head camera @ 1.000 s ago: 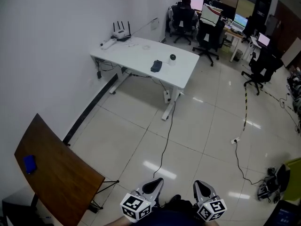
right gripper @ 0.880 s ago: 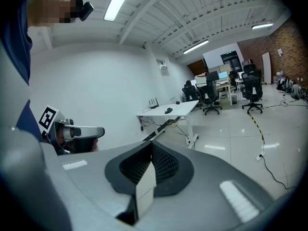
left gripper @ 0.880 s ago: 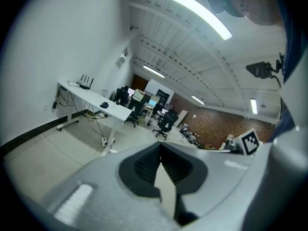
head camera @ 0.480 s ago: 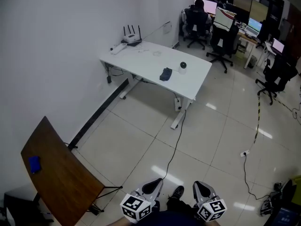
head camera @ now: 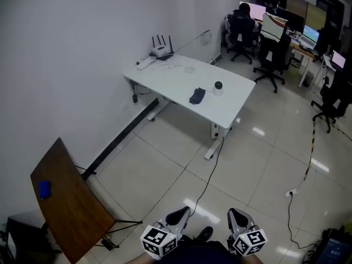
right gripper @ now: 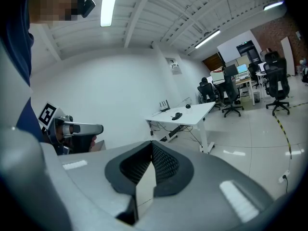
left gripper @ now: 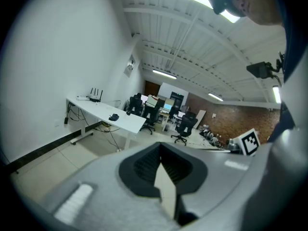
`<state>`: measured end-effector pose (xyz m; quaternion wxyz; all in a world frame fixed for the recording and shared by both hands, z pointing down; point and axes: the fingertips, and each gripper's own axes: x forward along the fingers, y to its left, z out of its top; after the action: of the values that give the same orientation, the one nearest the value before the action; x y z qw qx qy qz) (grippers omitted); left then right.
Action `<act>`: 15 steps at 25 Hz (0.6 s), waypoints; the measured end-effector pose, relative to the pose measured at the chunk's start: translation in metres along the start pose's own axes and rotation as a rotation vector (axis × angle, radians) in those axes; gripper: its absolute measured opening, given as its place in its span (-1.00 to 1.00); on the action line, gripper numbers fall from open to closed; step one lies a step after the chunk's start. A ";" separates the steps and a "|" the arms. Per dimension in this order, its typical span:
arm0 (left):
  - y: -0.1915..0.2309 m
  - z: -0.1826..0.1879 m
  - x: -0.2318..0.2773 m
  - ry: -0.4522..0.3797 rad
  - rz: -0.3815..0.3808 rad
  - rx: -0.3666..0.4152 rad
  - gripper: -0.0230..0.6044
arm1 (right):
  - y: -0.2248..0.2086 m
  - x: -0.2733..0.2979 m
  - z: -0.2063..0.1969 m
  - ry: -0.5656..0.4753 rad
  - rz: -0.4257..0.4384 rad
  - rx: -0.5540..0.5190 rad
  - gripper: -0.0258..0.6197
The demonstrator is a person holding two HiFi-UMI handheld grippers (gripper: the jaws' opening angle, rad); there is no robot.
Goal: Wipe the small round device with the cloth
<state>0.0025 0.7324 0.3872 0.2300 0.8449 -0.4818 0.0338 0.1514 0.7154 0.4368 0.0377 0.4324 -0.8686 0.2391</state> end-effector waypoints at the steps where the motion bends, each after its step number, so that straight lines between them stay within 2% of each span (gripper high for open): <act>1: -0.001 0.001 0.004 0.002 0.007 -0.002 -0.92 | -0.005 0.002 0.002 0.003 0.005 0.003 -0.89; 8: -0.001 0.006 0.024 0.006 0.057 0.011 -0.92 | -0.030 0.010 0.008 0.005 0.025 0.014 -0.89; 15: -0.001 0.017 0.051 0.020 0.045 0.029 -0.92 | -0.044 0.021 0.022 -0.005 0.024 0.009 -0.89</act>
<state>0.0275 0.6850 0.3858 0.2220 0.8366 -0.4978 0.0545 0.1755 0.6678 0.4398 0.0309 0.4228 -0.8727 0.2422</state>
